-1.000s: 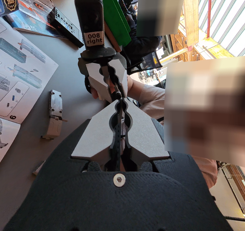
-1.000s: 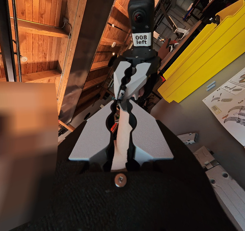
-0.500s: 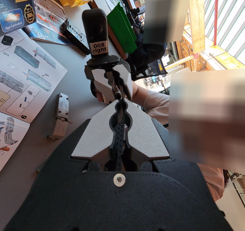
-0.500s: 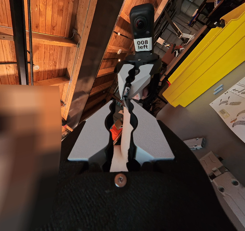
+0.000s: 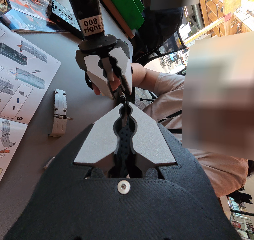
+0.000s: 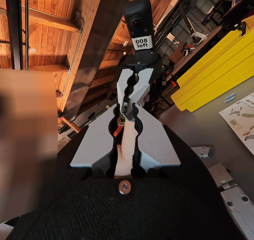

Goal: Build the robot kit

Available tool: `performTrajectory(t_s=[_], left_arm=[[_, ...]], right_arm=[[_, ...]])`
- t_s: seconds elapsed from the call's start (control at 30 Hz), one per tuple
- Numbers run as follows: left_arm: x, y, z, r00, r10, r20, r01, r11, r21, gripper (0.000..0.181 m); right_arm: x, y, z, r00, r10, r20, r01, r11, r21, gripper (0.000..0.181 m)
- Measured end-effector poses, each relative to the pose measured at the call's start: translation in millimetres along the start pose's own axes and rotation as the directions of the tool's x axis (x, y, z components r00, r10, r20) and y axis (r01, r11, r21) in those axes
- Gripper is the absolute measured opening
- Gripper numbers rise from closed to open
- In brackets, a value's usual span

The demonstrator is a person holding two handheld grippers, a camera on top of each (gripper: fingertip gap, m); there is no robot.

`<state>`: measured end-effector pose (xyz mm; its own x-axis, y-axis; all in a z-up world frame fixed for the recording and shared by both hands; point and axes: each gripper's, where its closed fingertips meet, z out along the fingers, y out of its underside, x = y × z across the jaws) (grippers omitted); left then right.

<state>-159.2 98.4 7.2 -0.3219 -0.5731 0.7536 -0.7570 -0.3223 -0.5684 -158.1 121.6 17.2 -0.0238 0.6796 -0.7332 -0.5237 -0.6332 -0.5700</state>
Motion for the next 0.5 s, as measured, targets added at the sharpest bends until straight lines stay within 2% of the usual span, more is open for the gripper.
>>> performTrajectory(t_s=[0.17,0.3,0.5], left_arm=[[-4,-3,7,0.999,-0.038,0.006,0.038,0.999,-0.008,0.000],[-16,-12,10,0.993,-0.116,0.030,0.115,0.993,0.038,0.000],[-25,-15,16,0.987,-0.151,0.057,0.149,0.988,0.038,0.000]], right_arm=[[2,0,-2,0.999,0.033,0.009,-0.033,0.999,0.004,0.006],[12,-8,-11,0.997,0.081,0.002,-0.081,0.995,0.051,0.006],[17,-9,-19,0.992,0.120,0.044,-0.121,0.992,0.040,0.006]])
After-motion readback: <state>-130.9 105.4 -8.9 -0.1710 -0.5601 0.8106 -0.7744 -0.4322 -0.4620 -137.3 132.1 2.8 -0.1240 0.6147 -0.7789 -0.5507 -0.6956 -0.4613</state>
